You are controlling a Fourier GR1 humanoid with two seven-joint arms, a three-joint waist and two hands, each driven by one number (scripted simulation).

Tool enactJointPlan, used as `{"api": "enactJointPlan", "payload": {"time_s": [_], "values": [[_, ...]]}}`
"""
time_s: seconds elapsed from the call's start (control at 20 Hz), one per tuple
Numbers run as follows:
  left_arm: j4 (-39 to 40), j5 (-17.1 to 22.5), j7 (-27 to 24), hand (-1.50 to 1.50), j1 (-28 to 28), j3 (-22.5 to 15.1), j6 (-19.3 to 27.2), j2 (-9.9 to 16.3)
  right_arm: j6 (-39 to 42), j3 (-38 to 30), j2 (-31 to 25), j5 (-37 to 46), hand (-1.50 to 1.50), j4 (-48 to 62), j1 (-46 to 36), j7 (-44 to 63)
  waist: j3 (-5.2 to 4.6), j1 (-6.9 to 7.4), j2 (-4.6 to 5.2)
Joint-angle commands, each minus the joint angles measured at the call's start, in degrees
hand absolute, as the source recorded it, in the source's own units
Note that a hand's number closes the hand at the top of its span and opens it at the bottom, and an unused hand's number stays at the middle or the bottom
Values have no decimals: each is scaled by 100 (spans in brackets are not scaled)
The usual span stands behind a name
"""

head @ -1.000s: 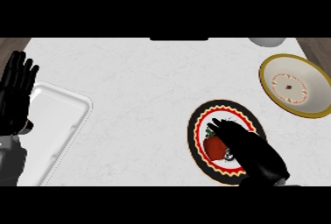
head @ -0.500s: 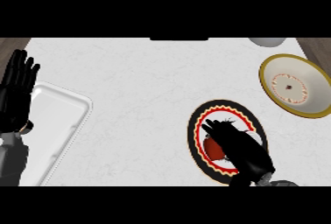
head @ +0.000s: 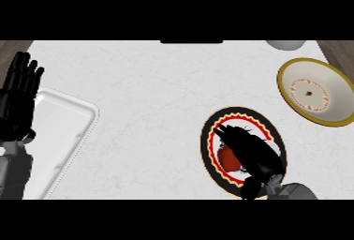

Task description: Pick the bell pepper from the plate and place it in the bowl

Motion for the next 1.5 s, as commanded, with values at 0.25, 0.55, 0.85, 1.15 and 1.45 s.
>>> {"api": "enactJointPlan", "payload": {"time_s": [0.25, 0.55, 0.85, 1.15, 1.45], "values": [[-557, -97, 249, 0, 292, 7, 52, -187, -109, -322, 345, 303, -150, 679, -163, 116, 1, 17, -3], [-130, -31, -45, 0, 213, 212, -188, -84, -1072, -284, 134, 581, 150, 1277, -120, -970, 1, 14, 2], [-222, -4, 102, 0, 238, 287, -308, -25, -1096, -305, 295, 771, 150, 948, -110, -950, 0, 2, -4], [47, -70, 115, 0, -43, 263, -178, -70, -1349, -1301, -698, 381, 150, 814, 261, -1560, 2, -68, -5], [-24, -60, -21, 0, 278, 458, -22, -112, -1460, -3543, -2390, -217, 150, 2053, 769, -1695, 51, -541, 52]]}}
